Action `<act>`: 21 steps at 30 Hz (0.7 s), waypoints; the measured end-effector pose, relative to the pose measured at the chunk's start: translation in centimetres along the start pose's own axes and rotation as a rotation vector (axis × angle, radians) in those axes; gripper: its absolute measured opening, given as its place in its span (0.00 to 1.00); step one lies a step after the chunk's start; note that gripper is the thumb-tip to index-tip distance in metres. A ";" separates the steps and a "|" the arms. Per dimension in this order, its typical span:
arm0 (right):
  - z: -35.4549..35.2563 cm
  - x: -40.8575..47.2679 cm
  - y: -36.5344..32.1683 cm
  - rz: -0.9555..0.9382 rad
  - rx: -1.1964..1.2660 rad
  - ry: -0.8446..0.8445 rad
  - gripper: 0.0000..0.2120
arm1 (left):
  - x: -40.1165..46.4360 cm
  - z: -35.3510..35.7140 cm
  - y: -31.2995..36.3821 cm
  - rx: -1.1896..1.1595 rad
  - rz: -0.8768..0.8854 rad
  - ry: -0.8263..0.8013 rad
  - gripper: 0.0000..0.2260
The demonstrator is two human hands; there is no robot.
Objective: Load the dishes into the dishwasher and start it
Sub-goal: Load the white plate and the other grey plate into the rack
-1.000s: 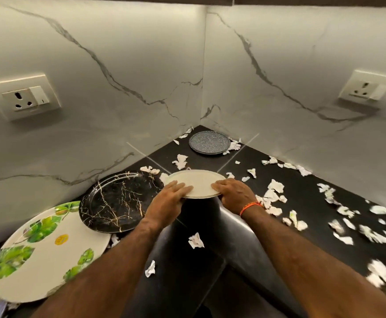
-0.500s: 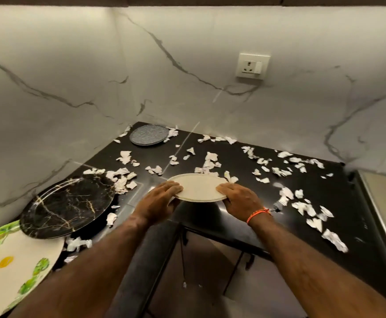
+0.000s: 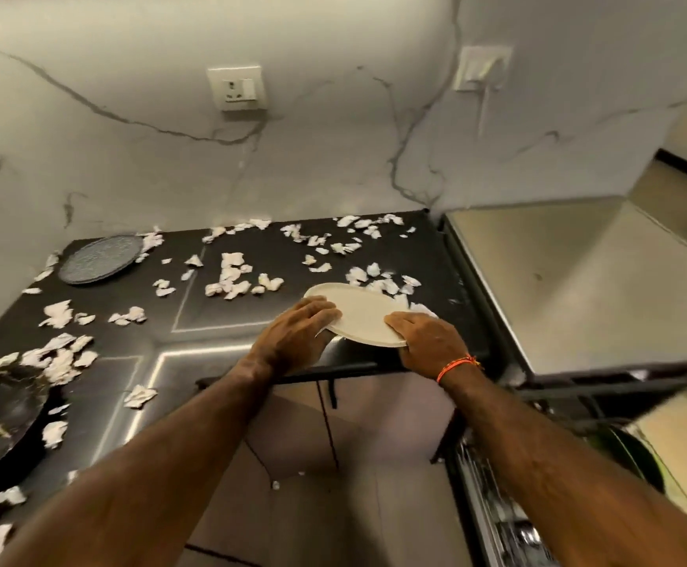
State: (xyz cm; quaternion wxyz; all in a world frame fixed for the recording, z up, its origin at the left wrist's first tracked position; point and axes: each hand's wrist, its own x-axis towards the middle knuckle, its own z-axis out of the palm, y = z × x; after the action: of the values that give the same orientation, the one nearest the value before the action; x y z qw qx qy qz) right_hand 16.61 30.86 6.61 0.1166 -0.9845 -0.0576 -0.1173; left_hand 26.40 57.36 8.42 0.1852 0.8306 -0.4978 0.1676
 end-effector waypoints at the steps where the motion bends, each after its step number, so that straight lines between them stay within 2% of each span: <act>1: -0.5 -1.4 1.0 0.030 -0.005 0.013 0.25 | 1.1 0.6 1.4 -0.009 0.025 0.005 0.15; 6: -3.3 -10.8 6.3 0.180 -0.056 0.079 0.25 | 6.6 5.0 9.3 -0.095 0.254 0.068 0.12; 9: -5.0 -17.3 8.9 0.300 -0.088 0.103 0.26 | 9.5 8.1 14.3 -0.183 0.363 0.034 0.14; 11: -5.7 -21.6 10.4 0.379 -0.102 0.132 0.24 | 10.9 10.0 17.6 -0.218 0.435 -0.005 0.15; 17: -5.5 -33.8 13.3 0.687 -0.040 0.118 0.22 | 14.9 15.4 28.2 -0.307 0.542 -0.293 0.18; 21: -3.7 -39.0 14.0 0.919 0.027 0.067 0.17 | 17.2 19.1 34.1 -0.201 0.572 -0.574 0.22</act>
State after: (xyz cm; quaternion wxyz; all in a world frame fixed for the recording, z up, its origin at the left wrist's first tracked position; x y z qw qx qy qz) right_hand -19.91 13.07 -2.41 0.1709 -0.9021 0.3871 -0.0843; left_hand 5.64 20.25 4.46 0.0649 0.6496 -0.7537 -0.0754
